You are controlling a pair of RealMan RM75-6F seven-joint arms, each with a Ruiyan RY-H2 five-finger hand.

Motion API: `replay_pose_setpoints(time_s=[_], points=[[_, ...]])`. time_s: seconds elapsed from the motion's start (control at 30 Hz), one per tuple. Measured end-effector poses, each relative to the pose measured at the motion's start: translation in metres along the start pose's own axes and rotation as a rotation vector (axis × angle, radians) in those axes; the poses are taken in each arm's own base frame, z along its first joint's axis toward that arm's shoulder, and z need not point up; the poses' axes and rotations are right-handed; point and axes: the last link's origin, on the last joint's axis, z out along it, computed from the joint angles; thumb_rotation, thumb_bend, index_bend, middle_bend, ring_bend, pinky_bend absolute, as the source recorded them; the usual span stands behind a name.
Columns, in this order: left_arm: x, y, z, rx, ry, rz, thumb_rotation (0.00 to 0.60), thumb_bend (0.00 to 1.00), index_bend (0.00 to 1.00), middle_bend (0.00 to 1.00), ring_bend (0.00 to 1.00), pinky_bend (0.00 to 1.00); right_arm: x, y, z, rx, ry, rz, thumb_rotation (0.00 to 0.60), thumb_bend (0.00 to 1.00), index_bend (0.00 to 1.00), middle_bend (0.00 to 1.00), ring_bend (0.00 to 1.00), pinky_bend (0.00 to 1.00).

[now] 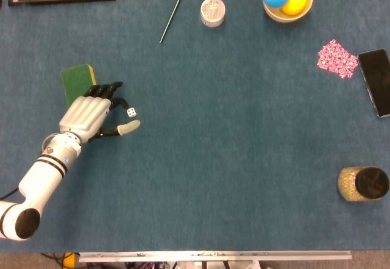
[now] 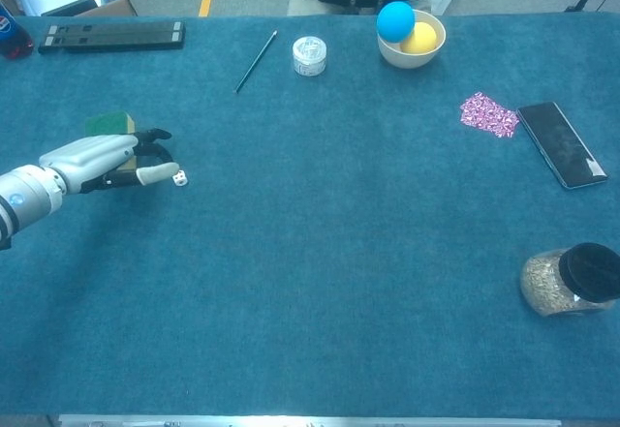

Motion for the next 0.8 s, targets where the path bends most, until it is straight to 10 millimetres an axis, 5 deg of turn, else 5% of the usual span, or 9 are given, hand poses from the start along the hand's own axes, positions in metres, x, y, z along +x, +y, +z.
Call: replay_pose_setpoints(time_s=[0.8], points=[[-0.008, 0.019, -0.023, -0.053, -0.018, 0.01, 0.0, 0.04, 0.27, 0.0, 0.0, 0.0, 0.002, 0.003, 0.0, 0.001, 0.008, 0.009, 0.6, 0.29, 0.32, 0.22, 0.1, 0.18]])
